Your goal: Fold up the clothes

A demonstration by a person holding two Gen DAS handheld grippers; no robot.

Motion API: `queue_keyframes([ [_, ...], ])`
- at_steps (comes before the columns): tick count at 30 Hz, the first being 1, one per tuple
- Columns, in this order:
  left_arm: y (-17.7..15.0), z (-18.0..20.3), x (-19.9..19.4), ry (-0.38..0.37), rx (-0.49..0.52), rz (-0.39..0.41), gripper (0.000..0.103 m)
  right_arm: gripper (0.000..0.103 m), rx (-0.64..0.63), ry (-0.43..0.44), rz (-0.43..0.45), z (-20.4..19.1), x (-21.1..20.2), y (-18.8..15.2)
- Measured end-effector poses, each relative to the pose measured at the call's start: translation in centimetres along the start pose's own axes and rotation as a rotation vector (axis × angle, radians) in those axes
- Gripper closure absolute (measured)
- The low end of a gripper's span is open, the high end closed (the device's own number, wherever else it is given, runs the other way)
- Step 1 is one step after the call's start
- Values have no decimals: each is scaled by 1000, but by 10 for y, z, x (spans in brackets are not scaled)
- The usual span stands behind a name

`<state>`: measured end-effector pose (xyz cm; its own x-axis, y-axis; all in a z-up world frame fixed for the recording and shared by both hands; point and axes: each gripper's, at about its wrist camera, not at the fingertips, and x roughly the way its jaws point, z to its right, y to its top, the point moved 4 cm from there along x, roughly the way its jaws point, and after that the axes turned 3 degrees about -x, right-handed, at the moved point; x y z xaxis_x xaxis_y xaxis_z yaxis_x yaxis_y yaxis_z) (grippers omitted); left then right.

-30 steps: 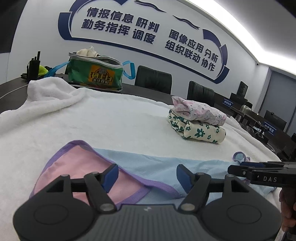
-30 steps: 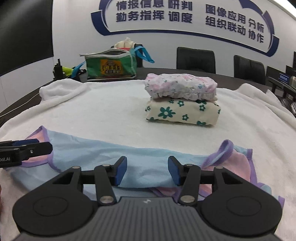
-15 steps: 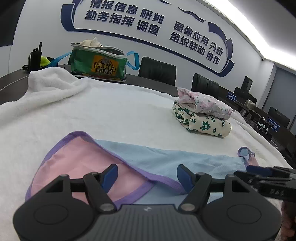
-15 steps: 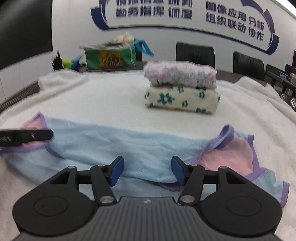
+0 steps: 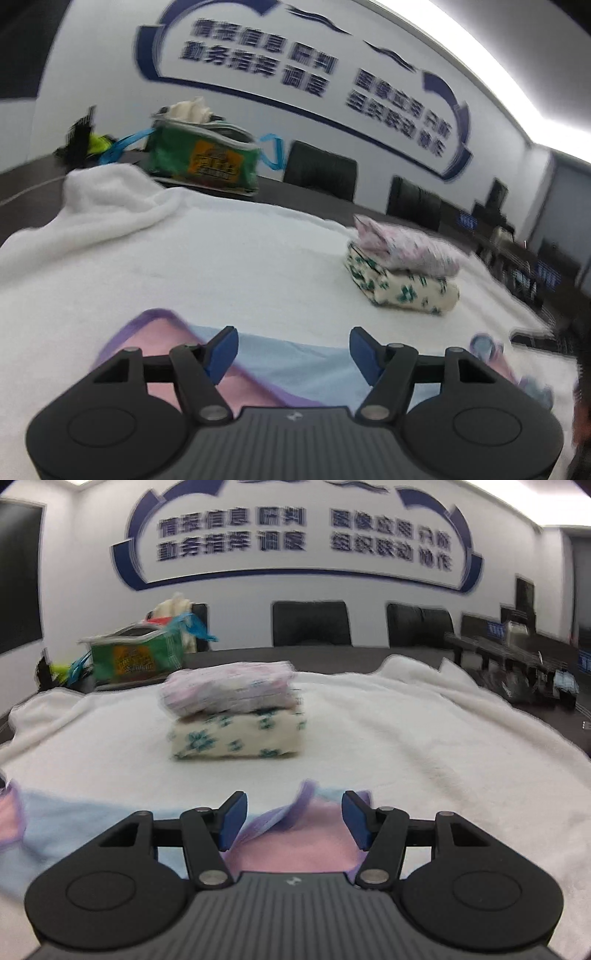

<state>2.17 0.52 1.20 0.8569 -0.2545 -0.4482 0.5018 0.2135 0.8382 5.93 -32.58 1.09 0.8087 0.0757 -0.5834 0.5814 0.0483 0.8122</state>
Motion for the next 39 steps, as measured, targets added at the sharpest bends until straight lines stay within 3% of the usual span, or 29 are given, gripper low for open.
queue_keyframes([
  [3, -13, 12, 15, -11, 89, -21, 39, 46, 26, -2, -42, 16, 22, 8],
  [5, -21, 11, 27, 3, 92, -89, 39, 59, 44, -4, -71, 27, 36, 14],
  [8, -21, 6, 34, 4, 55, -127, 39, 81, 70, -7, -113, 43, 58, 22],
  [9, -21, 5, 35, 2, 51, -128, 39, 98, 79, -7, -127, 49, 65, 24],
  [16, -22, 5, 35, 5, 56, -130, 38, 100, 135, -87, 166, 64, -21, 1],
  [17, -22, 5, 34, 4, 55, -131, 38, 100, 168, -91, 175, 67, -29, -12],
  [20, -22, 5, 34, 4, 64, -133, 36, 89, 235, -93, 114, 74, -32, -55],
  [23, -22, 5, 33, -1, 64, -133, 36, 68, 323, -110, 161, 86, -50, -58],
  [24, -22, 4, 33, -4, 60, -132, 36, 52, 363, -86, 201, 89, -60, -52],
  [25, -22, 4, 33, -6, 57, -132, 36, 44, 389, -62, 190, 91, -61, -45],
  [27, -22, 5, 33, -6, 60, -131, 35, 41, 435, -16, 140, 94, -56, -32],
  [32, -22, 5, 33, -9, 54, -129, 35, 41, 513, -29, -15, 103, -24, -38],
  [39, -22, 6, 33, -6, 59, -130, 35, 33, 551, 4, 41, 94, -26, -48],
])
